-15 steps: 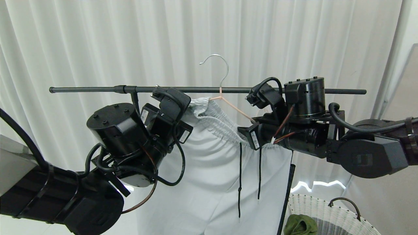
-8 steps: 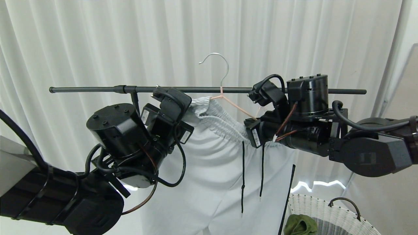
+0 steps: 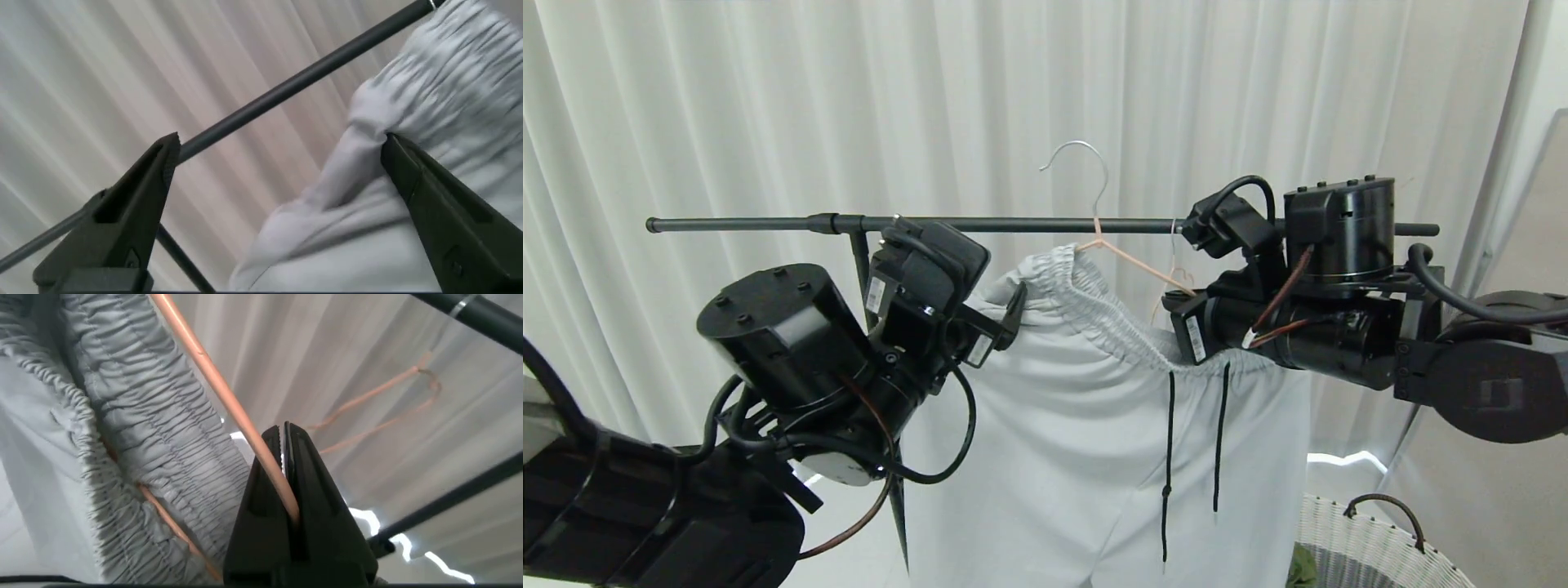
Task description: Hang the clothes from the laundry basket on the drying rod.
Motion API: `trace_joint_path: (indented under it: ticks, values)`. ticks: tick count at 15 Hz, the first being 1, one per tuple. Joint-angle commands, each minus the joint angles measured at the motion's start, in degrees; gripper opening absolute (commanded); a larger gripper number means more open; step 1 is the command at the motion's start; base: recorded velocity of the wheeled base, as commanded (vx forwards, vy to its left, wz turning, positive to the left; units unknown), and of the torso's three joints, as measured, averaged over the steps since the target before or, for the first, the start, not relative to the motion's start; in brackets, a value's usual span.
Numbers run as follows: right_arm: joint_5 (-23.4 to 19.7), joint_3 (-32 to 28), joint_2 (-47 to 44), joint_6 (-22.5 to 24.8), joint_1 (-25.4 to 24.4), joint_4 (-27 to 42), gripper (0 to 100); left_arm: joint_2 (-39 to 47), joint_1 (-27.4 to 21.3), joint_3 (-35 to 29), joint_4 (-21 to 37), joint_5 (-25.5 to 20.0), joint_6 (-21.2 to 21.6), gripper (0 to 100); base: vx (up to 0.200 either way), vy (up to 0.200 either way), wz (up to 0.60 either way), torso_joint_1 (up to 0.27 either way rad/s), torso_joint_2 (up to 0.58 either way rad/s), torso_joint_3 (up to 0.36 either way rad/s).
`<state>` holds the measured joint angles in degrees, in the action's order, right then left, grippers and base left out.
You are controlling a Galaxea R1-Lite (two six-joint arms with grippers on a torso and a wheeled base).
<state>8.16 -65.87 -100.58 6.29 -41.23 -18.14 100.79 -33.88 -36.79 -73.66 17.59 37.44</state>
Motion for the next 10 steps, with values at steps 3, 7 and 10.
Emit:
trace_joint_path:
  ticks: [3,7,10]
  values:
    - [-0.16,4.52,6.54,0.04,3.44,-0.14,0,-7.98,0.13,5.94,1.67,-0.01,-1.4,100,0.0,0.0,0.0,0.0,0.0,0.0]
    - [-1.12,9.26,11.11,0.13,4.49,-0.14,0,-19.93,-1.01,9.19,20.13,-0.36,-12.83,100,0.0,0.0,0.0,0.0,0.0,0.0]
    - [-4.02,10.14,13.75,0.39,5.02,0.21,0,-22.92,0.74,8.84,30.41,-8.71,-24.87,100,0.0,0.0,0.0,0.0,0.0,0.0]
